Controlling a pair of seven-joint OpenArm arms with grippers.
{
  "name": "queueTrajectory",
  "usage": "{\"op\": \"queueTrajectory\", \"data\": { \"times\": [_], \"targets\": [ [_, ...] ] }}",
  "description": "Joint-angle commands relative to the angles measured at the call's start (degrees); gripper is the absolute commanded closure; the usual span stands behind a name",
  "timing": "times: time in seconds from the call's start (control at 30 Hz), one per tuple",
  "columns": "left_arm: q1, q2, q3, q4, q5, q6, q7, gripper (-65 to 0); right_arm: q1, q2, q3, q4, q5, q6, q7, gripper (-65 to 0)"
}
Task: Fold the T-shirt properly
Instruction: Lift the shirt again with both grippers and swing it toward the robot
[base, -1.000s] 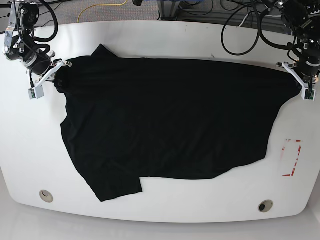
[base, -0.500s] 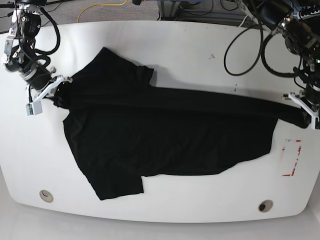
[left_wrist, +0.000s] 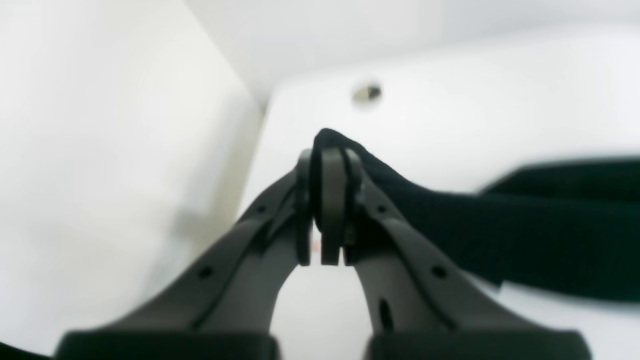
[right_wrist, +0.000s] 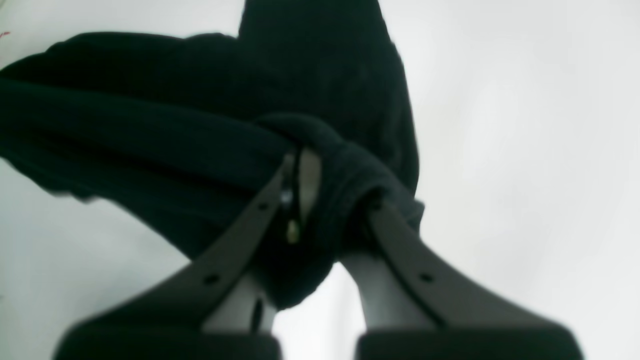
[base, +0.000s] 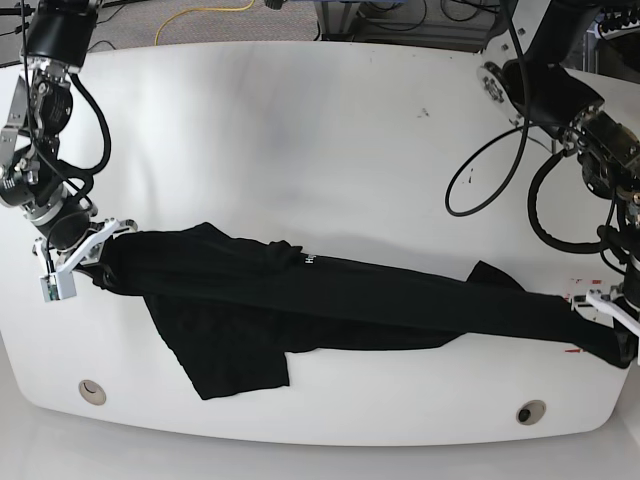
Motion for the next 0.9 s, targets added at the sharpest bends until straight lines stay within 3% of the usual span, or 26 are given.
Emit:
{"op": "queueTrajectory", "data": {
  "times": [0.0, 0.3, 0.6, 0.87],
  "targets": [
    [-4.19, -0.64, 1.17, 0.69, -0.56, 0.68, -1.4, 0.0, 4.22, 1.37, -0.21, 0.79, -2.16, 0.3, 1.46, 0.0],
    [-15.27, -0.64, 5.21, -2.74, -0.56, 4.46, -1.4, 0.0, 17.49, 1.37, -6.45, -0.45, -10.95, 0.38, 1.46, 0.0],
    [-26.96, -0.64, 7.06, -10.48, -0.56, 7.45, -1.48, 0.0, 29.45, 1.64, -11.2, -6.86, -13.06, 0.47, 1.46, 0.0],
    [-38.04, -0.47, 7.15, -18.21, -0.74, 8.85, -1.75, 0.0, 40.35, 4.45, -17.17, -11.0, -13.15, 0.47, 1.46, 0.0]
  ]
}}
